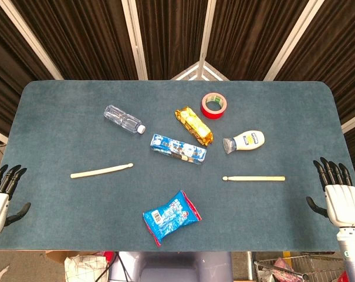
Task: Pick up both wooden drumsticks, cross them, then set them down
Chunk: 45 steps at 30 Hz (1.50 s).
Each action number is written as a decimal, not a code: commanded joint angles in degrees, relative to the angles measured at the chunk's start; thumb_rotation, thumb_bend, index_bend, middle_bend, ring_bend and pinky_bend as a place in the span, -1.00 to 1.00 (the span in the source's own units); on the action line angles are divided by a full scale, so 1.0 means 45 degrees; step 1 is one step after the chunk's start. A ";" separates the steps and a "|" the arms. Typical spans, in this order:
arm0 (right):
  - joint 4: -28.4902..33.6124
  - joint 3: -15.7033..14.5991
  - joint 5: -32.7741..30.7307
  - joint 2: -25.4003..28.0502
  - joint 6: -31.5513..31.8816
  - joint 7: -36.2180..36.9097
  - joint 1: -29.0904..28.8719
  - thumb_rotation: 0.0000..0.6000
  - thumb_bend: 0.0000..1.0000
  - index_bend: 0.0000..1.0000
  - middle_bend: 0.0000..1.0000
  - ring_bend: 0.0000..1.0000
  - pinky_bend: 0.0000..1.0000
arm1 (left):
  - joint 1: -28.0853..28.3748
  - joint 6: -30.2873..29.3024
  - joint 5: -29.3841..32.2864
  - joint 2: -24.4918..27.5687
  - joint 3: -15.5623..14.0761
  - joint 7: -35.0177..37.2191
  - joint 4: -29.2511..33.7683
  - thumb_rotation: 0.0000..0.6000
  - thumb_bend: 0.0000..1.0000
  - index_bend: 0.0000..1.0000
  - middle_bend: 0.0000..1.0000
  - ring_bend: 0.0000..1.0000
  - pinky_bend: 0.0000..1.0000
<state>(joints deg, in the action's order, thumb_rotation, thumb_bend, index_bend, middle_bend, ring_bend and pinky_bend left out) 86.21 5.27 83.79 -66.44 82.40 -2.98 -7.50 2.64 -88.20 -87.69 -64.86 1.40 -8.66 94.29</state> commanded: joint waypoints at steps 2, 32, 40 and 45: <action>-0.0002 0.0006 -0.0010 0.0006 -0.0010 0.0056 -0.0003 1.00 -0.43 -0.92 -0.95 -0.87 -1.00 | -0.0003 -0.0026 0.0009 -0.0008 0.0021 0.0009 -0.0006 1.00 -0.26 -0.76 -0.83 -1.00 -1.00; 0.0511 0.0501 -0.1025 -0.0566 -0.1091 -0.1081 -0.0704 1.00 -0.43 -0.31 -0.45 -0.66 -1.00 | -0.0068 -0.0259 0.0137 0.0003 0.0207 0.0332 0.0014 1.00 -0.26 -0.76 -0.82 -1.00 -1.00; -0.0054 0.0652 -0.1975 -0.1551 -0.3153 -0.2719 -0.2015 1.00 -0.43 -0.25 -0.38 -0.63 -1.00 | -0.0123 -0.0555 -0.0039 0.0001 0.0267 0.0460 -0.0124 1.00 -0.26 -0.76 -0.81 -1.00 -1.00; -0.0507 0.0721 -0.2711 -0.2320 -0.4030 -0.3813 -0.2647 1.00 -0.43 -0.24 -0.35 -0.59 -1.00 | -0.0211 -0.0687 0.0118 0.0031 0.0350 0.0527 -0.0161 1.00 -0.26 -0.77 -0.79 -1.00 -1.00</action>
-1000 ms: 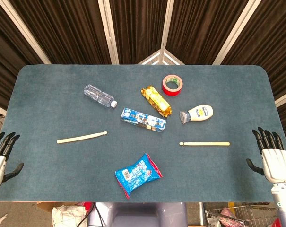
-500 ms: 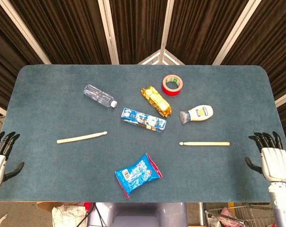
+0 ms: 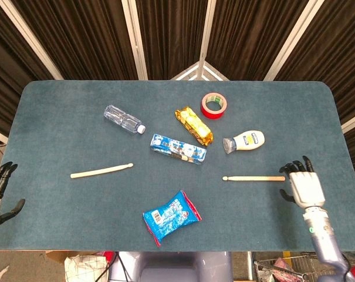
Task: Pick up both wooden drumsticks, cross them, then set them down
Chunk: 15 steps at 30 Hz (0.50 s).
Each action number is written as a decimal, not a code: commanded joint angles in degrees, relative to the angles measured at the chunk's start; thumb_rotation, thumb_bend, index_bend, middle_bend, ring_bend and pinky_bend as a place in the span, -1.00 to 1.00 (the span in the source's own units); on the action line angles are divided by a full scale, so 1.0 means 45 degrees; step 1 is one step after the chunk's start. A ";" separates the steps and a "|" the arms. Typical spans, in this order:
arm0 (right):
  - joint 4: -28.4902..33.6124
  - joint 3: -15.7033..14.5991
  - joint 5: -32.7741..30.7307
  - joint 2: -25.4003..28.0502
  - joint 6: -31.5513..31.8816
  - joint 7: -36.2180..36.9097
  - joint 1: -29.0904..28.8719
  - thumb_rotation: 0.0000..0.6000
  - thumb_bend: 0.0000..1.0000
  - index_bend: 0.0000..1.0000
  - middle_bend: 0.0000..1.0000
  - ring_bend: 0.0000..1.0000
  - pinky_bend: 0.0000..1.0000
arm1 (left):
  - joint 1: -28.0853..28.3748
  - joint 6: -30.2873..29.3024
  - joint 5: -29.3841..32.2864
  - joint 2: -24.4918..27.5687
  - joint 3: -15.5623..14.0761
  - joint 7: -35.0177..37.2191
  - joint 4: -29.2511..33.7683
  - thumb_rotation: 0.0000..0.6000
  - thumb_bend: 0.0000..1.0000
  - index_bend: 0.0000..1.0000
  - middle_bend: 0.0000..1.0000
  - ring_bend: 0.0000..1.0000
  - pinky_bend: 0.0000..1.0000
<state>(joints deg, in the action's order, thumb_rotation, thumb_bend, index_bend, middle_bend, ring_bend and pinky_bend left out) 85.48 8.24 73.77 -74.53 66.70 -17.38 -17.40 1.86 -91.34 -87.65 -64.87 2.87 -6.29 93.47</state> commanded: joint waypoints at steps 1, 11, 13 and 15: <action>-0.0449 0.0065 -0.0613 -0.0688 -0.0722 -0.0796 -0.0581 1.00 -0.43 -0.24 -0.35 -0.59 -1.00 | -0.0061 0.0016 0.0186 0.0066 0.0037 -0.0006 0.0057 1.00 -0.26 -0.77 -0.79 -1.00 -1.00; -0.1414 0.0365 -0.2212 -0.1701 -0.1799 -0.2550 -0.1618 1.00 -0.43 -0.21 -0.26 -0.54 -1.00 | -0.0103 -0.0023 0.0281 0.0153 0.0100 0.0060 0.0148 1.00 -0.26 -0.77 -0.79 -1.00 -1.00; -0.1589 0.0358 -0.2473 -0.1791 -0.1900 -0.2703 -0.1700 1.00 -0.43 -0.20 -0.24 -0.53 -1.00 | -0.0116 -0.0048 0.0301 0.0163 0.0119 0.0082 0.0142 1.00 -0.26 -0.77 -0.79 -1.00 -1.00; -0.1748 0.0354 -0.2660 -0.1870 -0.1986 -0.2772 -0.1764 1.00 -0.43 -0.19 -0.22 -0.52 -1.00 | -0.0116 -0.0038 0.0333 0.0158 0.0133 0.0070 0.0134 1.00 -0.26 -0.77 -0.79 -1.00 -1.00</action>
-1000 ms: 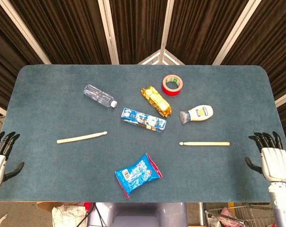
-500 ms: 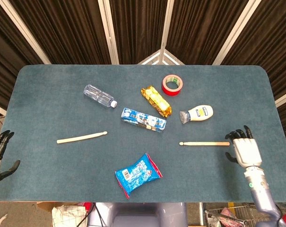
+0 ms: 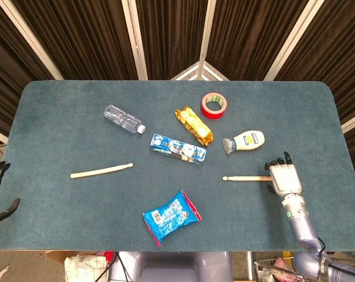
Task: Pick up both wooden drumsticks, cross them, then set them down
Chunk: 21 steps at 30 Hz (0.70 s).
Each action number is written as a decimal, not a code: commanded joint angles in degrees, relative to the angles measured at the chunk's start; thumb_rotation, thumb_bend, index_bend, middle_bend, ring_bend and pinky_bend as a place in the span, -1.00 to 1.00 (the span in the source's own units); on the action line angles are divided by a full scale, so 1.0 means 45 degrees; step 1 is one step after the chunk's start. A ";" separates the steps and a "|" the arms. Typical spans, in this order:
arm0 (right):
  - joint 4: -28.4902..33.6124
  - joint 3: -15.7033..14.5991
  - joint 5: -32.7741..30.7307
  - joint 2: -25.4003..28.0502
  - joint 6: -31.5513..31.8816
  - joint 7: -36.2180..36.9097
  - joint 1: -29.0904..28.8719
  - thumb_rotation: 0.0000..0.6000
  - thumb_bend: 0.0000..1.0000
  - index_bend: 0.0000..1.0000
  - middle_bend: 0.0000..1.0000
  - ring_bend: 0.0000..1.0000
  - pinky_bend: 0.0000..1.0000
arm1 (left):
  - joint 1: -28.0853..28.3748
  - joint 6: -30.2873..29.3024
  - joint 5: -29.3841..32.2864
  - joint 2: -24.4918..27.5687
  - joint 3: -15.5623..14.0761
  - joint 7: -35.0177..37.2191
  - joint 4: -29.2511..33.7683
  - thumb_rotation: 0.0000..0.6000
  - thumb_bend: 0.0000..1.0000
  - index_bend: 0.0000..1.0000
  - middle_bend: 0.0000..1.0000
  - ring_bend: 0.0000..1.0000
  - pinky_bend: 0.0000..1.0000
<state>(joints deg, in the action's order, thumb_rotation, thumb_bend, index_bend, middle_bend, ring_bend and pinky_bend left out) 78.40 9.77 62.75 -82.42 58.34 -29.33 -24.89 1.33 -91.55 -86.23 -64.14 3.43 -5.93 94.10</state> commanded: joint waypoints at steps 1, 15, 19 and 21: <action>-0.0274 -0.0004 -0.0296 -0.0176 -0.0175 -0.0148 -0.0136 1.00 -0.43 -0.17 -0.21 -0.52 -1.00 | 0.0007 0.0022 0.0029 -0.0015 0.0014 -0.0027 -0.0007 1.00 -0.26 -0.77 -0.79 -1.00 -1.00; -0.1351 -0.0402 -0.0291 -0.0827 -0.0237 0.0016 -0.0309 1.00 -0.33 0.03 -0.06 -0.42 -1.00 | 0.0066 0.0157 0.0093 -0.0180 0.0015 -0.0419 0.0020 1.00 -0.26 -0.77 -0.79 -1.00 -1.00; -0.1599 -0.0434 -0.0290 -0.1055 -0.0286 0.0050 -0.0410 1.00 -0.30 0.03 -0.05 -0.40 -1.00 | 0.0051 0.0119 0.0116 -0.0204 0.0036 -0.0471 0.0024 1.00 -0.26 -0.77 -0.79 -1.00 -1.00; -0.1693 -0.0450 -0.0285 -0.1148 -0.0298 0.0022 -0.0458 1.00 -0.28 0.03 -0.05 -0.40 -1.00 | 0.0049 0.0118 0.0129 -0.0211 0.0042 -0.0490 0.0022 1.00 -0.26 -0.77 -0.79 -1.00 -1.00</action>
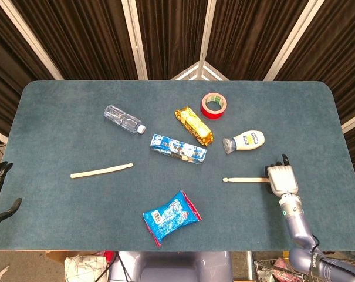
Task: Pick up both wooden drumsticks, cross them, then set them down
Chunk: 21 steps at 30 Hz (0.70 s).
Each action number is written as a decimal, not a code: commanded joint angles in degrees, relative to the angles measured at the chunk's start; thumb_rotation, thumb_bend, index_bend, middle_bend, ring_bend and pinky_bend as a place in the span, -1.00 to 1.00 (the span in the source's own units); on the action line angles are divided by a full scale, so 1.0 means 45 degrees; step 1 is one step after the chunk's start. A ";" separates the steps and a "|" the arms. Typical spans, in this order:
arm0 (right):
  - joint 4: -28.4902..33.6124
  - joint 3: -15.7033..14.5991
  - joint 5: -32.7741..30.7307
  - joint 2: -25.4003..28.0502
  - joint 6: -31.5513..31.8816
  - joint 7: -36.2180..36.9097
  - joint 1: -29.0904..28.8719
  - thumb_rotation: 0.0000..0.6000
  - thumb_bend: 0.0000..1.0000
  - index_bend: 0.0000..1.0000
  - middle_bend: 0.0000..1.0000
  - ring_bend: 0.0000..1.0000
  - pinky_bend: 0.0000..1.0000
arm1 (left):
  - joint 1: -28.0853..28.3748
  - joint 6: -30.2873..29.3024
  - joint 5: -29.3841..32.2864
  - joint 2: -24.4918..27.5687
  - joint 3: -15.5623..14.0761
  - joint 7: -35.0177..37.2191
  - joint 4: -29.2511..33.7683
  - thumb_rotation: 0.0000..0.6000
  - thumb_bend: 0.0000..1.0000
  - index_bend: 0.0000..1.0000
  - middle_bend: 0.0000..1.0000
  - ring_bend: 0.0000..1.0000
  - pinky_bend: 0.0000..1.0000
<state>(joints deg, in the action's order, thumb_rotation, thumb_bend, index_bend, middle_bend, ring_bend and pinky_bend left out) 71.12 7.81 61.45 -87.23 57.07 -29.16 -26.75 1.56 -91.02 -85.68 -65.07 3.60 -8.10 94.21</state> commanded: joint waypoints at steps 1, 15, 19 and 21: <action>-0.0126 -0.0015 0.0012 -0.0128 -0.0012 -0.0032 -0.0078 1.00 -0.28 0.03 -0.05 -0.39 -1.00 | 0.0004 0.0012 0.0017 -0.0011 0.0007 -0.0023 -0.0004 1.00 -0.26 -0.77 -0.79 -1.00 -1.00; -0.0450 -0.0102 -0.0028 -0.0376 -0.0012 -0.0121 -0.0240 1.00 -0.17 0.11 0.03 -0.31 -1.00 | 0.0042 0.0135 0.0047 -0.0039 -0.0015 -0.0117 0.0019 1.00 -0.26 -0.77 -0.81 -1.00 -1.00; -0.0470 -0.0146 -0.0009 -0.0372 -0.0022 -0.0114 -0.0256 1.00 -0.17 0.15 0.05 -0.30 -1.00 | 0.0048 0.0175 0.0006 -0.0028 -0.0059 -0.0124 0.0047 1.00 -0.26 -0.77 -0.81 -1.00 -1.00; -0.0487 -0.0181 0.0012 -0.0364 -0.0030 -0.0097 -0.0251 1.00 -0.17 0.18 0.06 -0.29 -1.00 | 0.0047 0.0173 -0.0022 -0.0024 -0.0073 -0.0123 0.0054 1.00 -0.26 -0.77 -0.82 -1.00 -1.00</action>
<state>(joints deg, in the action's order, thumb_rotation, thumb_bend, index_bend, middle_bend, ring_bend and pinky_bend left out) 68.94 7.02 61.49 -88.88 56.94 -29.62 -27.89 1.77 -90.24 -85.77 -65.18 3.28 -8.65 94.44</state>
